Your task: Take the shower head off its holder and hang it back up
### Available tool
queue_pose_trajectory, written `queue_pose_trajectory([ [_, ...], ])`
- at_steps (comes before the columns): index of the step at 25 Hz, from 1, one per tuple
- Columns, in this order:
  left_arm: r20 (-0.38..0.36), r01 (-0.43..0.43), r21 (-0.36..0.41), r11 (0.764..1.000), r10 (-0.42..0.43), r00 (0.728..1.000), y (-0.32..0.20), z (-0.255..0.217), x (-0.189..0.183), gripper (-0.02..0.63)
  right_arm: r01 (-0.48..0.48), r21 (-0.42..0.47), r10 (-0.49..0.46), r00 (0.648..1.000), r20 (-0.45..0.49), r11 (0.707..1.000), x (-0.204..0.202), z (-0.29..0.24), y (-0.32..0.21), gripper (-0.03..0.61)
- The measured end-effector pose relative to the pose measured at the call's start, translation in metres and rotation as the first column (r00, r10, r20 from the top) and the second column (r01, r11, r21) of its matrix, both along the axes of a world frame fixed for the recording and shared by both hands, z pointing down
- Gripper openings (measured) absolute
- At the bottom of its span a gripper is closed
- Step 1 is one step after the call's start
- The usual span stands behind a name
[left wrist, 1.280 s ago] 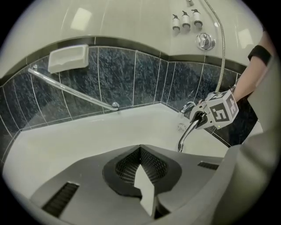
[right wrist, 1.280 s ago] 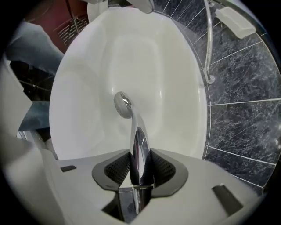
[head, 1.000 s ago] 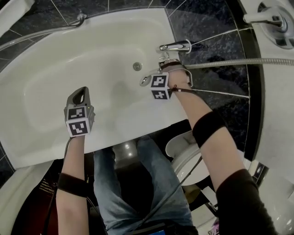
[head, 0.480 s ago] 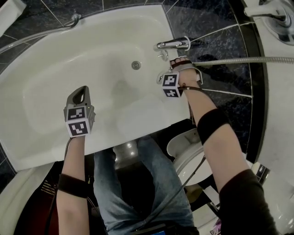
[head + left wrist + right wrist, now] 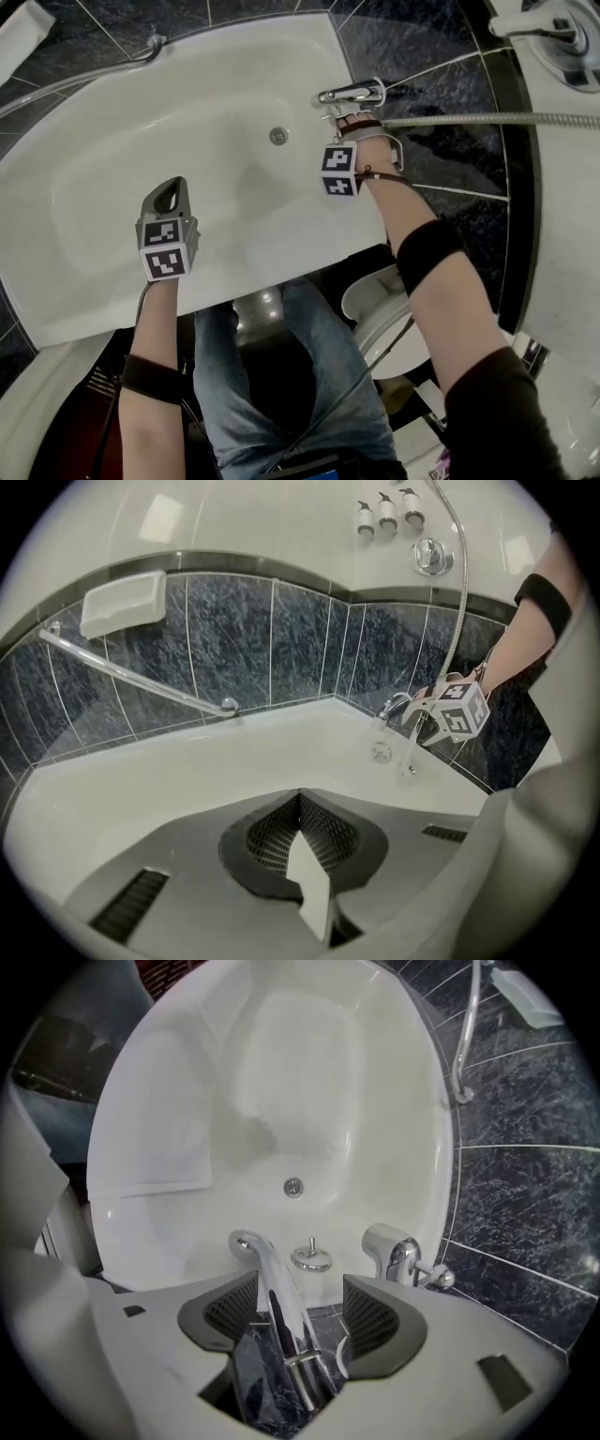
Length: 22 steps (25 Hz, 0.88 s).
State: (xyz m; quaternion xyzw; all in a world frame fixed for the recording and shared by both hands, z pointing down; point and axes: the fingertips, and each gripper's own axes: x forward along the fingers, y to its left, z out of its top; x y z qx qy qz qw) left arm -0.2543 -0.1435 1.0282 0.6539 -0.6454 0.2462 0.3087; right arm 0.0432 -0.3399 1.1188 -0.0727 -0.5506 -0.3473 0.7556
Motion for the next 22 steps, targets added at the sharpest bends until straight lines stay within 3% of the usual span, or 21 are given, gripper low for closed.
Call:
queue_pose_trajectory([
  [2, 0.002, 0.000, 0.001, 1.000, 0.000, 1.000, 0.000, -0.008, -0.001, 0.000, -0.025, -0.023, 0.026, 0.997, 0.074, 0.999, -0.017, -0.011, 0.005, 0.304],
  [4, 0.005, 0.002, 0.003, 1.000, -0.002, 1.000, 0.001, -0.021, -0.002, 0.000, -0.049, -0.034, 0.054, 0.984, 0.171, 0.998, -0.039, -0.028, 0.011, 0.250],
  [8, 0.013, 0.005, 0.012, 1.000, -0.006, 1.000, 0.006, -0.059, -0.006, 0.000, -0.085, -0.030, 0.090, 0.927, 0.363, 0.996, -0.084, -0.080, 0.022, 0.046],
  [9, 0.018, 0.007, 0.015, 1.000, -0.008, 1.000, 0.007, -0.070, -0.008, 0.000, -0.101, -0.040, 0.109, 0.910, 0.400, 0.994, -0.094, -0.093, 0.026, 0.025],
  [15, 0.040, 0.023, 0.030, 0.999, -0.024, 0.999, 0.025, -0.142, -0.020, 0.000, -0.245, -0.150, 0.286, 0.792, 0.539, 0.958, -0.126, -0.163, 0.064, 0.023],
  [19, 0.044, 0.050, 0.043, 0.998, -0.052, 0.998, 0.048, -0.195, -0.026, 0.000, -0.334, -0.250, 0.416, 0.689, 0.594, 0.909, -0.129, -0.216, 0.094, 0.023],
  [20, 0.045, 0.059, 0.049, 0.997, -0.062, 0.997, 0.054, -0.209, -0.028, 0.000, -0.359, -0.281, 0.455, 0.647, 0.612, 0.890, -0.130, -0.230, 0.099, 0.023],
  [22, 0.049, 0.078, 0.062, 0.995, -0.081, 0.995, 0.065, -0.236, -0.034, 0.000, -0.421, -0.365, 0.552, 0.526, 0.648, 0.830, -0.131, -0.261, 0.106, 0.023],
])
